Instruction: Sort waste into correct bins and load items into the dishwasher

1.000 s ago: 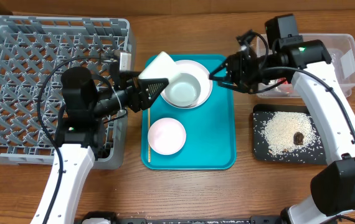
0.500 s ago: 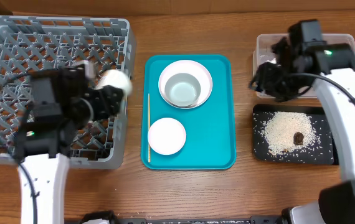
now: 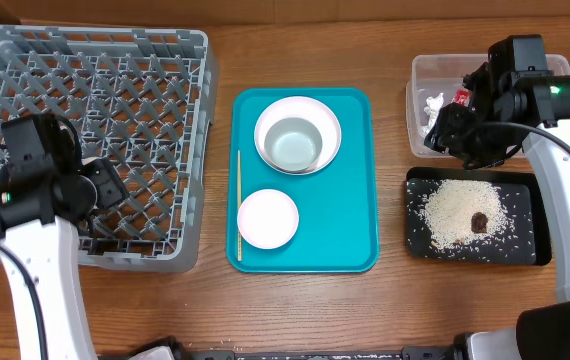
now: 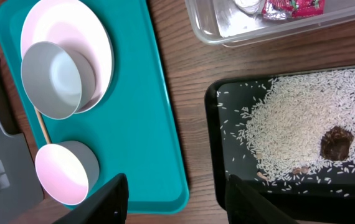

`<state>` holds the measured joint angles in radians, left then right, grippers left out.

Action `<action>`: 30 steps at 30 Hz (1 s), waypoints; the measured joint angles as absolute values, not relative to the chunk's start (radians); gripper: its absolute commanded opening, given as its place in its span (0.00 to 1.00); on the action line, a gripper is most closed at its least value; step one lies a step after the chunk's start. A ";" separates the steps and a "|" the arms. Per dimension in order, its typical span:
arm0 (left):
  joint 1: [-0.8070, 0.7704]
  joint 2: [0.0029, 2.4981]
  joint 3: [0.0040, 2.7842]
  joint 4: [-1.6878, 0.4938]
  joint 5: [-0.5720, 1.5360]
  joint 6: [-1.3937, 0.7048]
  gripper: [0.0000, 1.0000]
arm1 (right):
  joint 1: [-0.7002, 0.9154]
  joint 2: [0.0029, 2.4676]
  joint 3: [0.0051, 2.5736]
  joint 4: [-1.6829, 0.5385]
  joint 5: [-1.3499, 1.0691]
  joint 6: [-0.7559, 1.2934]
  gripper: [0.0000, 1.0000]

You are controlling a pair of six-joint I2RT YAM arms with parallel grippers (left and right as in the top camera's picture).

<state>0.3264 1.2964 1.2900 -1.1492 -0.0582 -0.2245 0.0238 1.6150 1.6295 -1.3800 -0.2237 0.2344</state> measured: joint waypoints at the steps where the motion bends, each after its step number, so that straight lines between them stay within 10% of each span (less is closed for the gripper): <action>1: 0.334 1.327 1.290 -1.148 -0.065 -0.224 0.04 | 0.024 1.615 1.629 -1.382 -0.223 0.234 0.52; 11: 0.362 1.555 1.290 -1.111 -0.089 -0.224 0.05 | 0.024 1.615 1.629 -1.393 -0.221 0.234 0.52; 13: 0.363 1.588 1.290 -1.102 -0.091 -0.224 0.22 | 0.024 1.615 1.629 -1.395 -0.221 0.234 0.52; 15: 0.368 1.613 1.290 -1.100 -0.094 -0.224 0.66 | 0.024 1.615 1.629 -1.396 -0.220 0.235 0.52; 18: 0.369 1.636 1.290 -1.102 -0.095 -0.218 1.00 | 0.024 1.615 1.629 -1.397 -0.221 0.235 0.52; 30: 0.367 1.619 1.394 -1.150 0.014 -0.212 1.00 | 0.024 1.615 1.629 -1.405 -0.220 0.235 0.52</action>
